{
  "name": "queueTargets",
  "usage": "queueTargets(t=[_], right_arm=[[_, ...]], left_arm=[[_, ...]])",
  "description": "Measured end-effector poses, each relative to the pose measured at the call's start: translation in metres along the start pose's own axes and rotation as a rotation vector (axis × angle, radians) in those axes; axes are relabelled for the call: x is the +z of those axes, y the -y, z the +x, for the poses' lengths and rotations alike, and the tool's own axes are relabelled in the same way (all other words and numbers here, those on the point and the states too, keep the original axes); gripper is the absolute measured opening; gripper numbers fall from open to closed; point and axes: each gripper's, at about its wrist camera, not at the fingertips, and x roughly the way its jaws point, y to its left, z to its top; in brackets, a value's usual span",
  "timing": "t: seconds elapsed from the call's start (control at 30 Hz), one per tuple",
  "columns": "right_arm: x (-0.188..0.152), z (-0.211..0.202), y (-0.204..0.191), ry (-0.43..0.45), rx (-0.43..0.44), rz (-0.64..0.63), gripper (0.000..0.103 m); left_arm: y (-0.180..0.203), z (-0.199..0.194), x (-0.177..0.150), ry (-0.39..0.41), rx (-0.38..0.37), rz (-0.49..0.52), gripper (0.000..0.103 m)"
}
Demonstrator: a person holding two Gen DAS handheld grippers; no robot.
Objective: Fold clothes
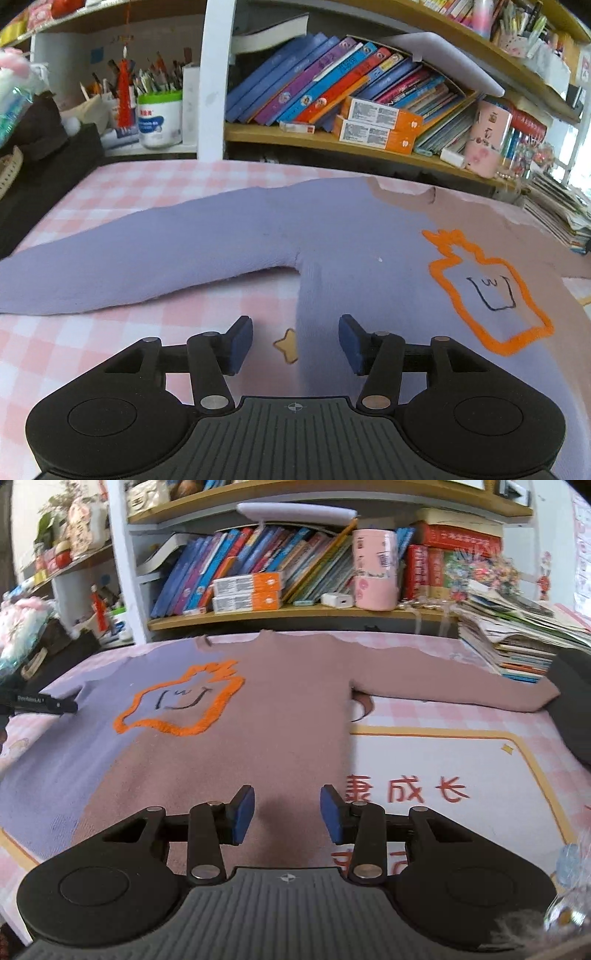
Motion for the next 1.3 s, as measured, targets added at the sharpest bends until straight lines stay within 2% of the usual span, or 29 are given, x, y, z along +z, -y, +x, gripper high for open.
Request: queueTargets(t=[0.03, 0.07, 0.1, 0.17, 0.23, 0.4, 0.53, 0.57, 0.6, 0.67, 0.7, 0.73, 0.9, 1.07, 1.13, 1.17, 1.2, 1.3], right_arm=[[0.000, -0.001, 0.002, 0.002, -0.004, 0.008, 0.037], [-0.001, -0.001, 0.003, -0.003, 0.000, 0.014, 0.037], [-0.001, -0.002, 0.004, -0.007, 0.004, 0.019, 0.037], [-0.002, -0.001, 0.004, -0.015, 0.012, 0.021, 0.033], [-0.002, 0.001, 0.001, -0.022, 0.021, 0.016, 0.030], [-0.004, 0.009, -0.021, -0.012, 0.033, -0.040, 0.029], [-0.006, 0.011, -0.028, -0.001, 0.015, -0.085, 0.029], [-0.007, 0.010, -0.025, 0.001, 0.022, -0.070, 0.029], [-0.007, 0.009, -0.022, 0.003, 0.029, -0.055, 0.029], [-0.010, 0.006, -0.019, 0.012, 0.038, -0.035, 0.031], [-0.011, 0.005, -0.017, 0.014, 0.043, -0.028, 0.034], [-0.012, 0.004, -0.016, 0.012, 0.048, -0.021, 0.046], [-0.016, 0.000, -0.017, 0.011, 0.054, -0.015, 0.047], [-0.018, 0.001, -0.024, 0.016, 0.064, -0.031, 0.020], [-0.017, 0.003, -0.026, 0.018, 0.074, -0.033, 0.016], [-0.016, 0.004, -0.027, 0.019, 0.077, -0.037, 0.015], [-0.015, 0.005, -0.028, 0.019, 0.080, -0.041, 0.014], [-0.010, 0.011, -0.024, 0.022, 0.043, -0.037, 0.013]], left_arm=[[0.000, 0.002, 0.000, 0.006, -0.011, 0.002, 0.036], [0.000, 0.004, 0.001, 0.006, -0.016, 0.016, 0.006], [0.000, 0.006, 0.002, 0.006, -0.020, 0.033, 0.004], [-0.001, 0.010, 0.005, 0.006, -0.028, 0.066, 0.005], [-0.004, 0.013, 0.009, 0.005, 0.002, 0.073, 0.005], [-0.012, 0.015, 0.014, 0.003, 0.058, 0.045, 0.006], [-0.012, -0.001, 0.006, -0.018, 0.055, 0.033, 0.015], [-0.011, -0.007, 0.001, -0.015, 0.055, 0.028, 0.025], [-0.010, -0.014, -0.004, -0.010, 0.056, 0.022, 0.042], [-0.008, -0.029, -0.017, -0.004, 0.045, 0.011, 0.053], [-0.005, -0.036, -0.024, -0.002, 0.031, 0.004, 0.053], [-0.003, -0.043, -0.031, -0.002, 0.012, -0.005, 0.053], [0.007, -0.067, -0.050, 0.007, -0.035, -0.043, 0.053], [0.010, -0.069, -0.054, 0.028, 0.027, -0.029, 0.052], [0.008, -0.067, -0.052, 0.028, 0.044, -0.038, 0.043], [0.006, -0.066, -0.050, 0.028, 0.055, -0.041, 0.031], [0.004, -0.064, -0.049, 0.028, 0.066, -0.044, 0.026], [0.003, -0.065, -0.049, 0.019, 0.050, -0.067, 0.026]])
